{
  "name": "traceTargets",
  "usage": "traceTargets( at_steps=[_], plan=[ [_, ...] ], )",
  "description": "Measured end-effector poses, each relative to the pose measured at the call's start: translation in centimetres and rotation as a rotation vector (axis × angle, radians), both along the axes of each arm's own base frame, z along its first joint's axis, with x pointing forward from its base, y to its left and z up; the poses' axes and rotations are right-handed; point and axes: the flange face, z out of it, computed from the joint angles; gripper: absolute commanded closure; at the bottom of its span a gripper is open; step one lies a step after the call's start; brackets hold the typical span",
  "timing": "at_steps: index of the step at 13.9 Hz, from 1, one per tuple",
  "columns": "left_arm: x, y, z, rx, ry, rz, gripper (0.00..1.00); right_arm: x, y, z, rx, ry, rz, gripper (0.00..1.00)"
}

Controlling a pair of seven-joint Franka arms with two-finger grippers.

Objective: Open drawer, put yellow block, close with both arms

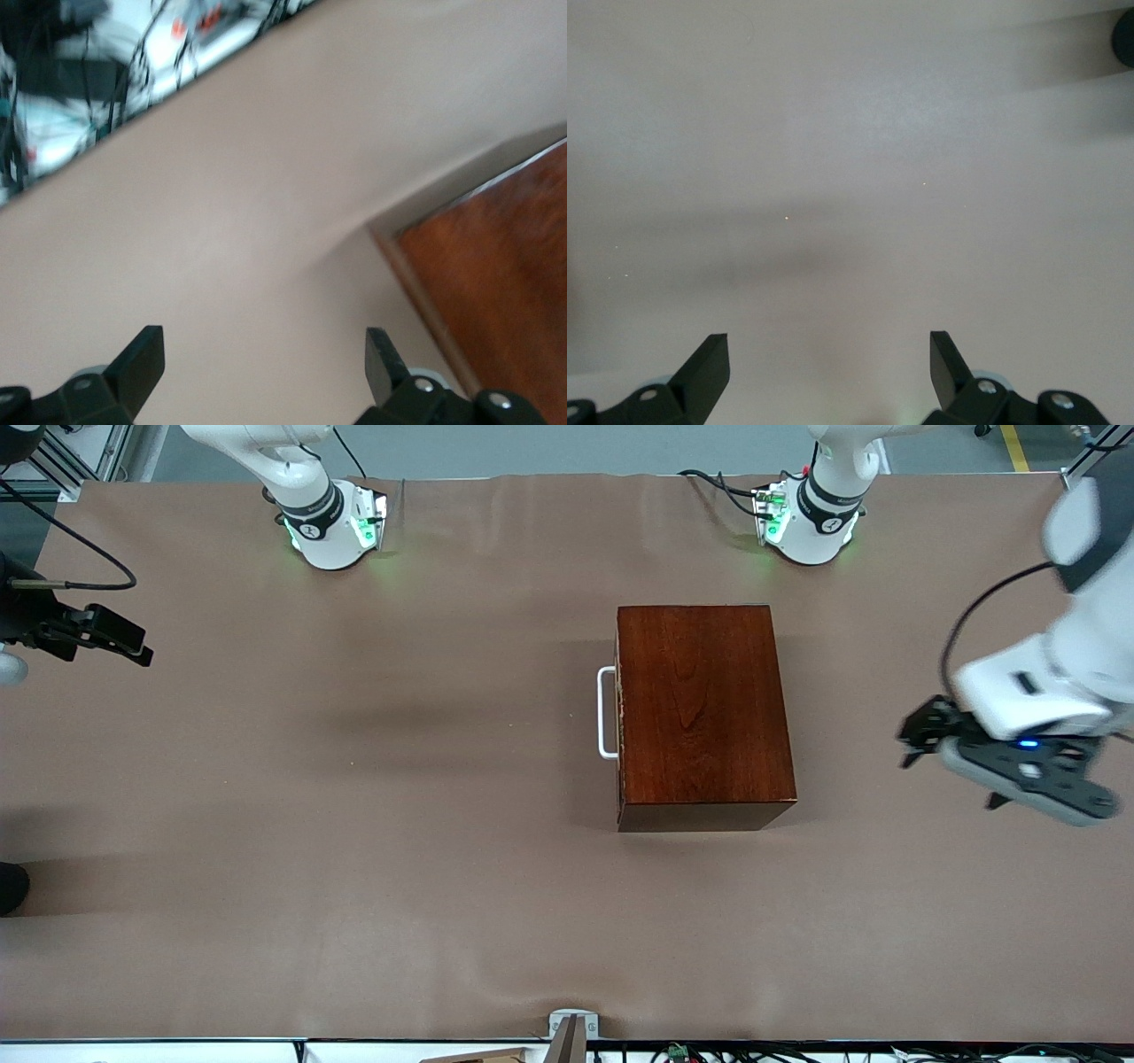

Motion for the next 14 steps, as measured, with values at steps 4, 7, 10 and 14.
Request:
traceTargets(
  at_steps=[4, 7, 10, 14],
  plan=[
    [-3.1, 3.0, 2.2, -0.025, 0.084, 0.102, 0.0, 0.0, 0.0, 0.0, 0.0, 0.0, 0.0, 0.0],
    [-5.0, 3.8, 2.8, -0.026, 0.093, 0.172, 0.0, 0.0, 0.0, 0.0, 0.0, 0.0, 0.0, 0.0],
    [-6.5, 3.4, 2.3, -0.031, 0.102, 0.318, 0.0, 0.0, 0.0, 0.0, 0.0, 0.0, 0.0, 0.0],
    [-8.8, 2.5, 2.1, -0.04, 0.087, 0.403, 0.0, 0.0, 0.0, 0.0, 0.0, 0.0, 0.0, 0.0]
  ],
)
